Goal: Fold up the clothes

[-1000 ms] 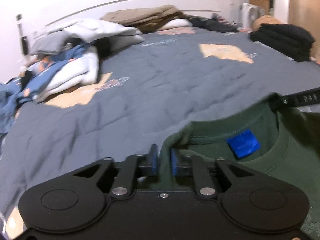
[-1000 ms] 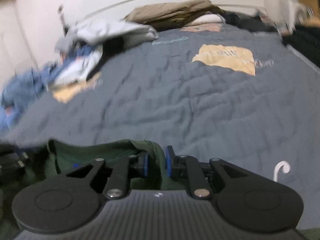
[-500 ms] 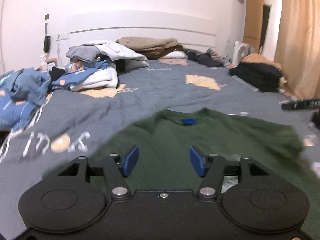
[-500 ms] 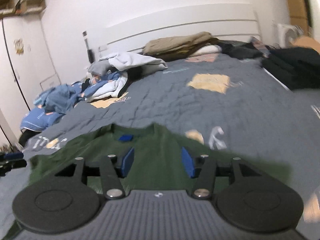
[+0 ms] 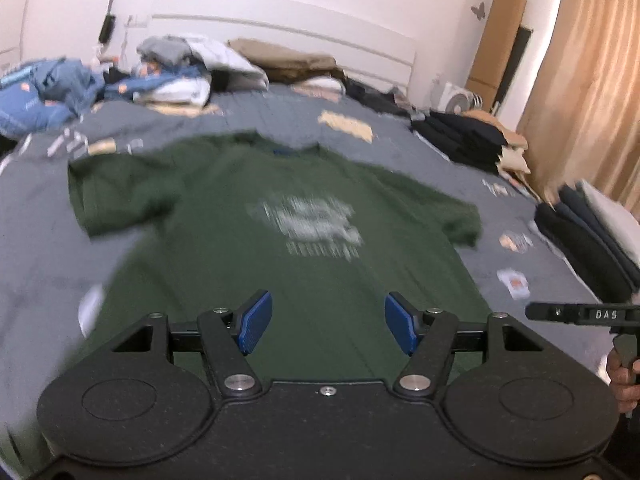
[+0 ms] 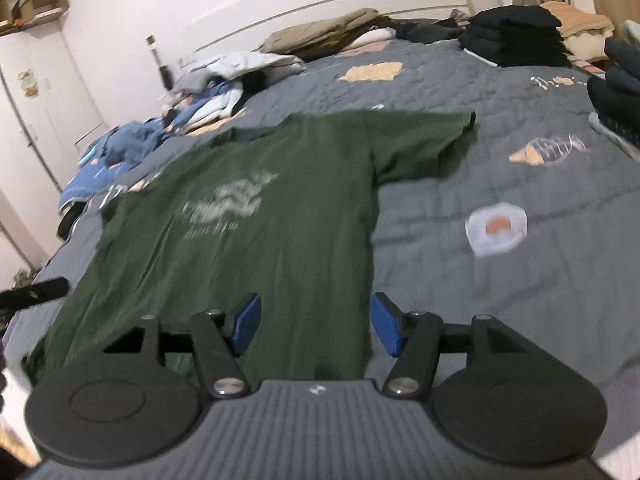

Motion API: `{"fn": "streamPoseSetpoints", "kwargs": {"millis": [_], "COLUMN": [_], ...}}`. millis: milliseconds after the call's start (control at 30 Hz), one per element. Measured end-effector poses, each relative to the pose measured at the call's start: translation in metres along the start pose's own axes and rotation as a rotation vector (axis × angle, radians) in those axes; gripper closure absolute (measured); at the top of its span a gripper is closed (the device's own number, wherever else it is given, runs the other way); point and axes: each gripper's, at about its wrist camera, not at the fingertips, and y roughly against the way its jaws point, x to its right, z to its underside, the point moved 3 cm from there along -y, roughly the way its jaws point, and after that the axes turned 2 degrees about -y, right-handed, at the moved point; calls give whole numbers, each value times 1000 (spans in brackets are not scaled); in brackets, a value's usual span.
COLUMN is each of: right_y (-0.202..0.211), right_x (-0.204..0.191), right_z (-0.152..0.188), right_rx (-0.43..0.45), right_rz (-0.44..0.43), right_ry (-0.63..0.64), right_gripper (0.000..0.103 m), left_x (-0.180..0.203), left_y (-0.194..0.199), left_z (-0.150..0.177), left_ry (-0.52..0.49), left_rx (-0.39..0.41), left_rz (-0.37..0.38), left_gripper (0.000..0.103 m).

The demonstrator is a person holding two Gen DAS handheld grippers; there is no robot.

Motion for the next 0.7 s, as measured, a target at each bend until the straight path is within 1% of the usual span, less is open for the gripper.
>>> {"fn": "streamPoseSetpoints", "kwargs": {"millis": [167,233,300,367,433,567,700], "right_y": [9,12,22,27,29,30,28], "right_x": [0,1,2,4,7,14,12], "right_z": [21,28,44,54,61,78,89], "right_rx": [-25,-38,-62,-90,-117,-172,-212], "right_rz": [-16,-24,-22,-14,-6,20,11], "right_ry": [9,9,7,4,-17,-77,-93], "right_gripper": [43,43,43,43,43,43,43], "left_x": [16,23,31,37,40,40,38], "left_y": [10,16,22,25,27,27,25], "left_z": [38,48,57,61,62,61,58], "left_ry": [-18,-56,-99,-135,-147,-120,-98], "left_rx": [-29,-29,-26,-22,-15,-8,0], "left_rz": [-21,-36,-45,-49,-44,-44,-52], "left_gripper": [41,41,37,36,35,35,35]}}
